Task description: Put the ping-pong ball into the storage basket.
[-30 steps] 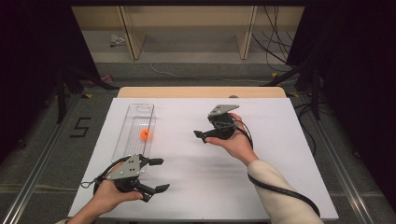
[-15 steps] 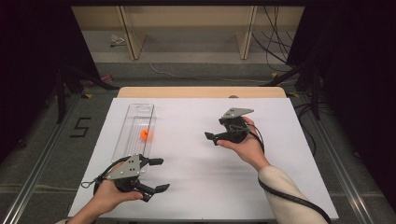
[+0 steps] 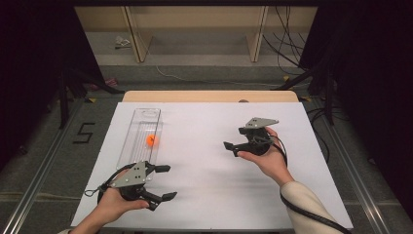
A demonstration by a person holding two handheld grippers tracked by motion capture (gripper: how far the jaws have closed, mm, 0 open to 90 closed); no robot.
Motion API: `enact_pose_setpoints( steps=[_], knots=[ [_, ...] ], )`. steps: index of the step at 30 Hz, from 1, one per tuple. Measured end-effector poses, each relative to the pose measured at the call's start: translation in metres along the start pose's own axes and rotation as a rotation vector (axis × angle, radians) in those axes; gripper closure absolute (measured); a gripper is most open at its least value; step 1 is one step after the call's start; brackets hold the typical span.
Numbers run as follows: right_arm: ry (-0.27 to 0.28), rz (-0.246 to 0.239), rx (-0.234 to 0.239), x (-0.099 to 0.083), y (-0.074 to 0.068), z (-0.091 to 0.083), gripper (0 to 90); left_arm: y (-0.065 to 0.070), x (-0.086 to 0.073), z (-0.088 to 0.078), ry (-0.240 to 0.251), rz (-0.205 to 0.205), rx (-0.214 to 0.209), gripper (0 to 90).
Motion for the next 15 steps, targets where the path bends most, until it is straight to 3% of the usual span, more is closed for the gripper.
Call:
enact_pose_setpoints(
  steps=[15],
  knots=[
    [0.016,0.023,-0.031,-0.017,0.007,-0.031,16.4,-0.001,0.0,-0.001,0.003,-0.003,0.003,17.1]
  ],
)
Point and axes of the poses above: each handheld gripper's, and its own axes: z roughly forward along the jaws, x roughly out of its top, y roughly to its right, the point moved 4 cm from there along z, roughly forward along the jaws, and after that the axes turned 6 degrees about -z, right-handed, at the moved point
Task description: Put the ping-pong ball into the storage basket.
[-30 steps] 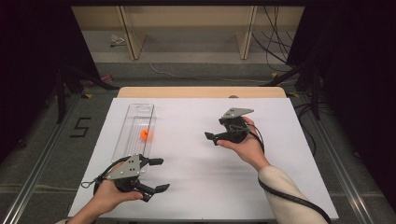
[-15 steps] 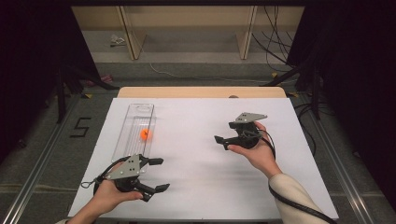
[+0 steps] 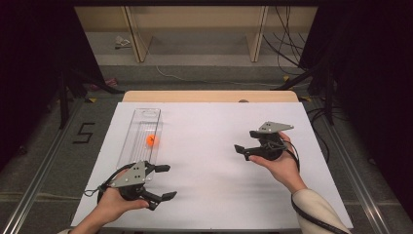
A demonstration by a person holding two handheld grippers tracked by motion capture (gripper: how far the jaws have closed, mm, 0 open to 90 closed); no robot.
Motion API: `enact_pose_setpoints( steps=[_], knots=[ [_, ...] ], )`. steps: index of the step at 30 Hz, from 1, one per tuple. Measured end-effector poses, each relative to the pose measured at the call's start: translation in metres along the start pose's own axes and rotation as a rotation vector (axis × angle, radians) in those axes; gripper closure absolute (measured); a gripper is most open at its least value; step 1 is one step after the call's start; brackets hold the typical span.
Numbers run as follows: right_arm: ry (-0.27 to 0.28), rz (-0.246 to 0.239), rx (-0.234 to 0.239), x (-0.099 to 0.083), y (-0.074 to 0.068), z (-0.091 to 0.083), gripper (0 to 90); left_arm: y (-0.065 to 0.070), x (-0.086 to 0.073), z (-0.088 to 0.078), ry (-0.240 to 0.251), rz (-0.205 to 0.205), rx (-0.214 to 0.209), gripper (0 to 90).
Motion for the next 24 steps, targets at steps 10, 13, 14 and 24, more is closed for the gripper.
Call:
enact_pose_setpoints(
  steps=[10,13,14,24],
  knots=[
    [0.008,0.013,-0.014,-0.007,0.003,-0.013,16.4,0.0,0.0,0.0,-0.001,-0.001,0.002,17.1],
    [0.009,0.013,-0.017,-0.009,0.003,-0.016,16.4,0.0,0.0,0.0,0.0,-0.002,0.004,17.1],
    [0.007,0.014,-0.016,-0.01,0.003,-0.018,16.4,0.0,0.0,0.0,0.001,-0.002,0.003,17.1],
    [0.007,0.023,-0.027,-0.017,0.004,-0.028,16.4,-0.001,0.0,0.0,0.0,-0.002,0.005,17.1]
  ],
)
Point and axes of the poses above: each handheld gripper's, and its own axes: z roughly forward along the jaws, x roughly out of its top, y roughly to its right, the point moved 4 cm from there along z, roughly forward along the jaws, and after that the axes turned 6 degrees about -z, right-handed, at the moved point
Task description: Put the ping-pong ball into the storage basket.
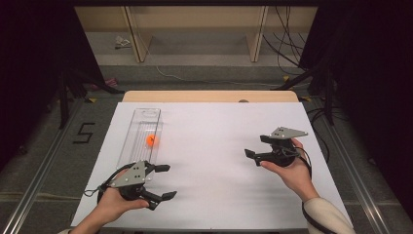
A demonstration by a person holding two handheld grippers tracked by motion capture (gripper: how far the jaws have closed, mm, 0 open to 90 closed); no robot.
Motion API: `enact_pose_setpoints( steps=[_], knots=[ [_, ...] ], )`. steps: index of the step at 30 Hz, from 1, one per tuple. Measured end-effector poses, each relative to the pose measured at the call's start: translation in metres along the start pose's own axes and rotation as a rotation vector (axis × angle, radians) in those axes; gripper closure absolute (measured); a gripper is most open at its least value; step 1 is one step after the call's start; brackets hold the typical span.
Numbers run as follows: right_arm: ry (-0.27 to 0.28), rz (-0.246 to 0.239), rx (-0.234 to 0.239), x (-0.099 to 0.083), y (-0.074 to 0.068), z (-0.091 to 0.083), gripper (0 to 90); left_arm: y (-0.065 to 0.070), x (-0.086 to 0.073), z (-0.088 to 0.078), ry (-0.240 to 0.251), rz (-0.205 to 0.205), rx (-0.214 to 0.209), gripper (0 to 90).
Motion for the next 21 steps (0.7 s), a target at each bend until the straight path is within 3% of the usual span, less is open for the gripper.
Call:
enact_pose_setpoints(
  steps=[21],
  knots=[
    [-0.001,0.017,-0.021,-0.014,0.003,-0.024,16.4,0.0,0.0,0.0,0.001,-0.004,0.003,17.1]
  ],
)
Point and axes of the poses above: each handheld gripper's, and its own axes: z roughly forward along the jaws, x roughly out of its top, y roughly to its right, the point moved 4 cm from there along z, roughly forward along the jaws, and after that the axes turned 6 degrees about -z, right-handed, at the moved point
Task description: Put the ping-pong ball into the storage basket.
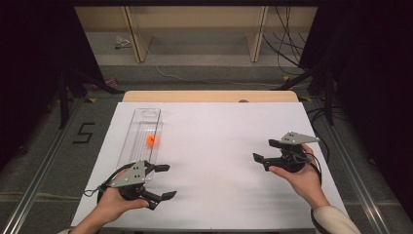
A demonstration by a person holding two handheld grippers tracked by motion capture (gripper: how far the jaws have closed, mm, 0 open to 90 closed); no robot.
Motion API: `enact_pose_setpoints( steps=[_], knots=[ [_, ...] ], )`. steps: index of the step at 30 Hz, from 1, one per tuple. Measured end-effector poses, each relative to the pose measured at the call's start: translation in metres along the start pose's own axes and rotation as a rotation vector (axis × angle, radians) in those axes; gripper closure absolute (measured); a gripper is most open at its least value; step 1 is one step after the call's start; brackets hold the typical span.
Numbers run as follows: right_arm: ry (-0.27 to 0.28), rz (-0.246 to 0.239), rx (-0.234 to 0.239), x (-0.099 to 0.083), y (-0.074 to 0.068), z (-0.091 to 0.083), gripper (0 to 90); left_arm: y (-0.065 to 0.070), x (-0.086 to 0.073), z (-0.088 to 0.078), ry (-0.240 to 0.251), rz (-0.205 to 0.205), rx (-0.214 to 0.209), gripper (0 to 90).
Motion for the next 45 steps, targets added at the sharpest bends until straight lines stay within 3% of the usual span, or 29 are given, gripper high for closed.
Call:
enact_pose_setpoints(
  steps=[45],
  knots=[
    [-0.004,0.036,-0.021,-0.023,0.001,-0.03,16.4,-0.001,0.0,0.0,0.0,0.001,0.003,17.2]
  ],
)
Point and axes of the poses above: each handheld gripper's, and its own axes: z roughly forward along the jaws, x roughly out of its top, y roughly to its right, the point moved 4 cm from there along z, roughly forward along the jaws, and after that the axes turned 6 degrees about -z, right-handed, at the moved point
